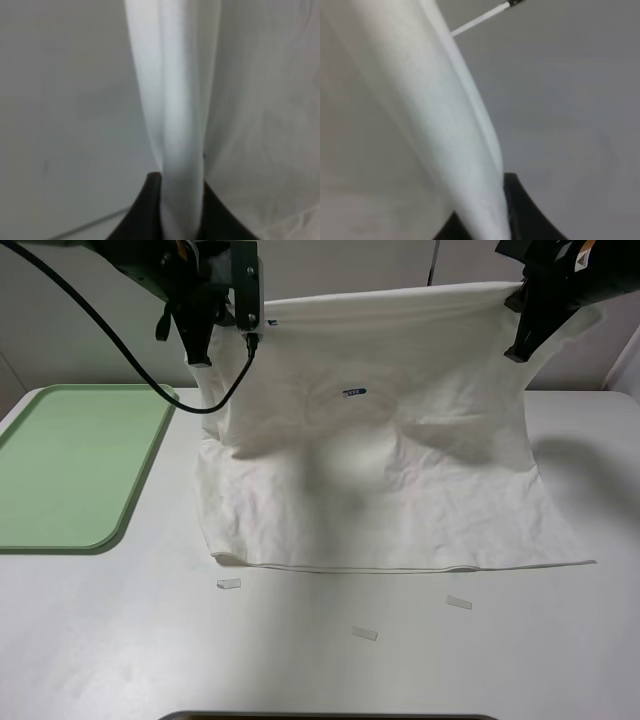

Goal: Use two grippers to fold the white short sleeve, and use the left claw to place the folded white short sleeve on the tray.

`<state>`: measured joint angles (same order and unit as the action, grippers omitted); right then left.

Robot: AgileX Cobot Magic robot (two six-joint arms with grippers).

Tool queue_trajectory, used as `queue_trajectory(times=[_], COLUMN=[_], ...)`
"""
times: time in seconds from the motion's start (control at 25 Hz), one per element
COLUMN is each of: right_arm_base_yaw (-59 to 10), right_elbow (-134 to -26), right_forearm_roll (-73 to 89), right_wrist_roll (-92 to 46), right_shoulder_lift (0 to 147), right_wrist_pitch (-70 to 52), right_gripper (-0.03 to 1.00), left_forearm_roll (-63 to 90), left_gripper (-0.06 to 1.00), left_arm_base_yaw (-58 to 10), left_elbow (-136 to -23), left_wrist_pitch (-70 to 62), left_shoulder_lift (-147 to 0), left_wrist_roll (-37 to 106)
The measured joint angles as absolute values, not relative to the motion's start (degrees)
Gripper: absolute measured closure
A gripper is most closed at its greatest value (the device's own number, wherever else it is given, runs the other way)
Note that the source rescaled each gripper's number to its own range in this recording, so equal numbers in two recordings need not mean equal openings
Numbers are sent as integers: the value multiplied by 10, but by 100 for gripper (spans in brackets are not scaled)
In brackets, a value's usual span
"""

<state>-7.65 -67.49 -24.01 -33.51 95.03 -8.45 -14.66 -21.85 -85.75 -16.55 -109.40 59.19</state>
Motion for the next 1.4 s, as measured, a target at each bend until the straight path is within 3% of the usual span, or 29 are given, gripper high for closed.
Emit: queue_trajectory(times=[0.16,0.44,1.4], right_arm_base_yaw=[-62,-62,-66], right_elbow=[-673,-672,-673], right_forearm_roll=[-244,-199,-35], right_wrist_roll=[-335,-335,-337], right_shoulder_lift=[989,997,997], right_wrist_pitch=[-34,-50,-468], right_gripper=[97,97,97], left_forearm_roll=[-149,-148,46], left_gripper=[93,93,93], left_arm_base_yaw=[-217,-217,-241], left_elbow=[-858,-859,-861], left_wrist_pitch=[-127,-178,-503], left_shoulder_lift=[-1136,-1145,-1145], left_wrist_roll=[555,494,490])
